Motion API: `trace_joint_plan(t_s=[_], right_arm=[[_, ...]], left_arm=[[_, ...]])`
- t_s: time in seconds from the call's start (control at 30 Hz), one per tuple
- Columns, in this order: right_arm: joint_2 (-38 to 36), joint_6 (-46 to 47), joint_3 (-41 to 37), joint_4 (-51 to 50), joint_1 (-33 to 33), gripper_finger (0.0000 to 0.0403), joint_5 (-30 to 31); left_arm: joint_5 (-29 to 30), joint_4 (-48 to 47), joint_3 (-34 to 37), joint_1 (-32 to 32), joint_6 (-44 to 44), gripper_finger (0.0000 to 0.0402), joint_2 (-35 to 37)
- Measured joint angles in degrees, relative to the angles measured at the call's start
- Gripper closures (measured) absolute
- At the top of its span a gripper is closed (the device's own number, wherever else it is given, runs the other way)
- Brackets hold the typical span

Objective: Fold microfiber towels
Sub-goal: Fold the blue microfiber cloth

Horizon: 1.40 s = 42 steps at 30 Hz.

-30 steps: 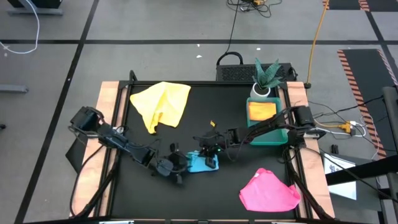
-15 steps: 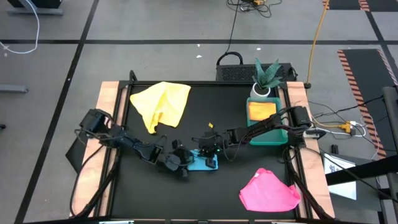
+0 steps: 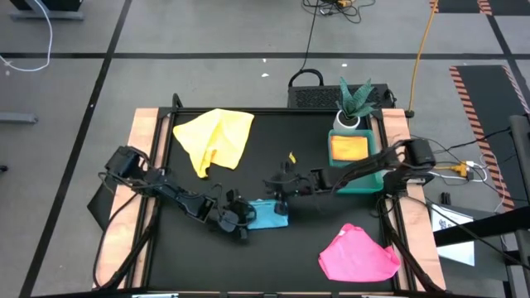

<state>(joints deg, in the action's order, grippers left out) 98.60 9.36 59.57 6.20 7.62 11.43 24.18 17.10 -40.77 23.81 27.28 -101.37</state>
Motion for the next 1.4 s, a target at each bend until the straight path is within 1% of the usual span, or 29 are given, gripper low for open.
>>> trace_joint_plan(t_s=[0.17, 0.23, 0.27, 0.3, 0.33, 0.4, 0.47, 0.57, 0.63, 0.8, 0.83, 0.9, 1.0, 1.07, 1.13, 1.2, 1.27, 1.33, 1.37, 1.4], right_arm=[[-1.0, 0.2, -0.5, -0.9, 4.2, 0.0316, -13.0], [-0.9, 0.2, -1.9, -0.4, 5.8, 0.0321, -15.6], [-0.7, 0.3, -2.7, -0.1, 6.4, 0.0324, -15.6], [-0.6, 0.5, -3.8, -0.1, 6.9, 0.0327, -14.1], [-0.5, 0.9, -5.1, 0.1, 7.2, 0.0330, -11.8], [0.0, 2.4, -7.7, 3.7, 7.1, 0.0337, -7.6], [0.5, 3.5, -10.2, 7.9, 6.2, 0.0346, -4.2], [1.7, 5.0, -13.2, 13.3, 4.7, 0.0358, 3.1], [2.2, 5.0, -14.4, 15.2, 3.9, 0.0365, 5.0], [2.4, 4.2, -15.2, 15.7, 3.4, 0.0374, 4.9], [2.2, 3.6, -15.2, 15.6, 3.5, 0.0376, 5.1], [1.1, 2.1, -15.2, 15.9, 3.8, 0.0378, 5.5], [-1.7, 2.0, -15.1, 16.4, 4.8, 0.0385, 7.9], [-3.4, 3.1, -15.1, 16.7, 5.7, 0.0389, 7.7], [-4.4, 4.4, -15.1, 16.7, 6.3, 0.0392, 3.6], [-4.5, 4.9, -15.1, 16.6, 6.9, 0.0394, -3.8], [-3.2, 5.0, -15.1, 16.4, 7.4, 0.0395, -8.4], [-1.4, 4.9, -15.1, 16.0, 7.7, 0.0397, -8.4], [-0.2, 5.0, -15.1, 16.2, 7.7, 0.0397, -7.5], [0.9, 5.0, -15.1, 16.3, 7.5, 0.0397, -5.3]], left_arm=[[1.4, 0.4, 0.0, 0.0, 1.8, 0.0257, 2.4], [1.9, 0.9, 0.0, 0.1, 1.9, 0.0257, 3.1], [1.9, 1.8, 0.0, 0.1, 1.8, 0.0257, 3.2], [2.0, 2.7, 0.0, 0.1, 1.2, 0.0257, 3.3], [2.0, 3.7, 0.0, 0.1, 0.4, 0.0257, 3.3], [2.0, 4.4, 0.0, -0.4, -0.4, 0.0257, 2.9], [2.0, 3.2, 0.0, -1.3, 0.1, 0.0257, 2.0], [2.0, 2.0, 0.0, -2.2, 1.5, 0.0257, 1.3], [2.0, 1.0, 0.0, -2.4, 1.8, 0.0257, 1.2], [2.0, 1.8, 0.0, -2.6, 2.0, 0.0257, 2.7], [2.0, 3.3, 0.0, -2.6, 1.7, 0.0257, 3.0], [0.8, 5.4, -0.1, -2.8, 0.5, 0.0257, 3.0], [-0.8, 7.4, 0.0, -3.6, -1.0, 0.0257, 2.5], [-1.4, 7.0, -0.1, -4.5, -0.7, 0.0257, 1.5], [-1.4, 5.7, 0.1, -5.2, -0.6, 0.0257, 0.6], [-1.4, 4.8, 0.0, -5.8, -0.1, 0.0257, 0.2], [-1.4, 1.4, 0.0, -6.2, 1.4, 0.0257, 0.2], [-0.9, -1.8, 0.0, -6.3, 2.9, 0.0257, 0.2], [-0.4, -2.5, 0.0, -6.2, 3.3, 0.0257, 0.2], [-0.1, -2.8, 0.0, -6.0, 3.5, 0.0257, 0.2]])
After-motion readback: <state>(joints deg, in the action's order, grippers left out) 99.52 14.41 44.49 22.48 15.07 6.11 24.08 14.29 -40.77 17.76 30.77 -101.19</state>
